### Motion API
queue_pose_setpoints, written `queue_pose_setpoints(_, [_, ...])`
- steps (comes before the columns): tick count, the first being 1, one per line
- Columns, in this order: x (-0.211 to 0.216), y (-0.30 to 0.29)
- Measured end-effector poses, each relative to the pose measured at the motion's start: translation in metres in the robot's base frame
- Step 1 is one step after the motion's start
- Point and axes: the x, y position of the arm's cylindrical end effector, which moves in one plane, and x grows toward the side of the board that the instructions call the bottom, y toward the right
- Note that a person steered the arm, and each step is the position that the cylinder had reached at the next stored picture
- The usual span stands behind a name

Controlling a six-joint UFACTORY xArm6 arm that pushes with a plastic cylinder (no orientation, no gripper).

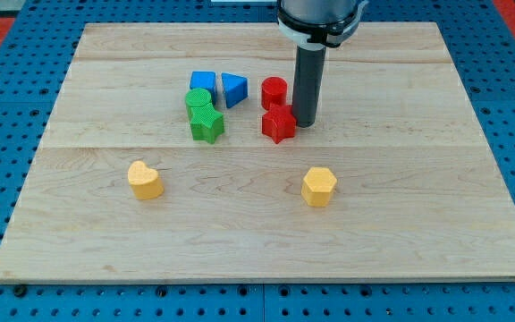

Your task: Move the yellow hexagon to the bottom left of the red star

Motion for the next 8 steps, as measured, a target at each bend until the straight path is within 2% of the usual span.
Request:
queue_pose_setpoints(1, [0.015, 0.023])
queue_pose_setpoints(2, [0.077, 0.003])
queue_pose_setpoints(3, [0.085, 0.057])
queue_pose_setpoints(4, [0.124, 0.076])
queue_pose_setpoints(5, [0.173, 0.046])
queue_pose_setpoints(6, [0.161, 0.018])
queue_pose_setpoints(8, [0.143, 0.022])
